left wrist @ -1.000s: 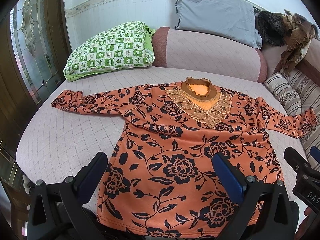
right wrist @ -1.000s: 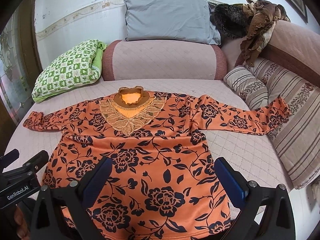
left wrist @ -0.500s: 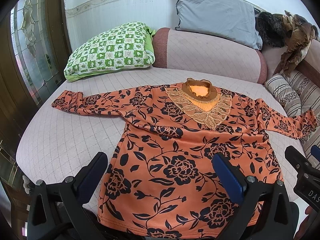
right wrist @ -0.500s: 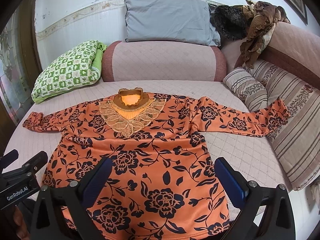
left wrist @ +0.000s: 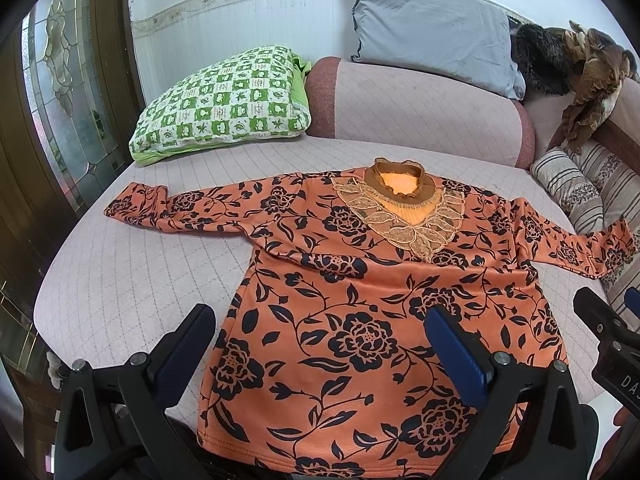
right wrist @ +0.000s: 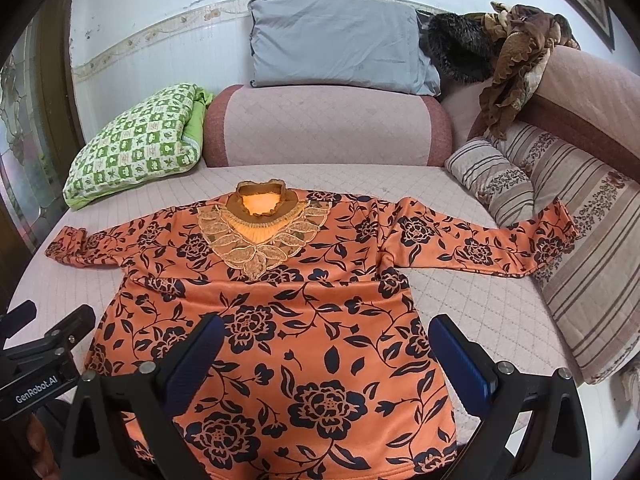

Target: Fold small clothes

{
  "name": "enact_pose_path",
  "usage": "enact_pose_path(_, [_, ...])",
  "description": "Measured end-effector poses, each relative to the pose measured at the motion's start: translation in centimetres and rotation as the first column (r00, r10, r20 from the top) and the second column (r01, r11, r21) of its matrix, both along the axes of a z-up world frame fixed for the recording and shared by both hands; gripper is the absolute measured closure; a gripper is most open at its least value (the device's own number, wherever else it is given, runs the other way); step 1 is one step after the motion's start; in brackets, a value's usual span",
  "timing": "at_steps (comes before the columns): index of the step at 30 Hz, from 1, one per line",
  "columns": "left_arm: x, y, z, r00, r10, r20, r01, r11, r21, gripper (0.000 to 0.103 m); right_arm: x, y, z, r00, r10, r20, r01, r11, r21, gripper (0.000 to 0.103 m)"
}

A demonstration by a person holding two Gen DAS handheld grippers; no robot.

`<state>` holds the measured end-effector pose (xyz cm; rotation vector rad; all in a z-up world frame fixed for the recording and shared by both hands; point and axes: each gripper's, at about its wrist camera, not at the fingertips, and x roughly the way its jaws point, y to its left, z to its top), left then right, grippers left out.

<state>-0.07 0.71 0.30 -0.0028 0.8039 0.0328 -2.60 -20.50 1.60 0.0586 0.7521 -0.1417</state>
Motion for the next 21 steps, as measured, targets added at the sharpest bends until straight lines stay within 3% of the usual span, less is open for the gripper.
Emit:
enact_pose_path(13, [0.08, -0.02, 0.01, 1.0, 0.001, -0.001, -0.001, 1.0, -0.001, 0.0, -0.1, 0.01, 0.04, 1.0, 0.001, -0.001, -0.001, 1.0, 0.005, 0.0])
enact_pose_path(14, [0.03, -0.01, -0.02, 0.999, -0.051, -0.013, 0.051, 0.998, -0.023, 0.0, -0.07, -0.04, 0.05, 1.0, 0.0, -0.002, 0.0, 1.0, 0.007, 0.0])
enact_pose_path(21, [0.03, -0.13, -0.05, 0.999, -0.051, -0.013, 0.051, 0.999, -0.02, 0.0, -0.12, -0.17, 0.15, 1.0, -0.001, 0.001, 0.001, 1.0, 0.011, 0.0])
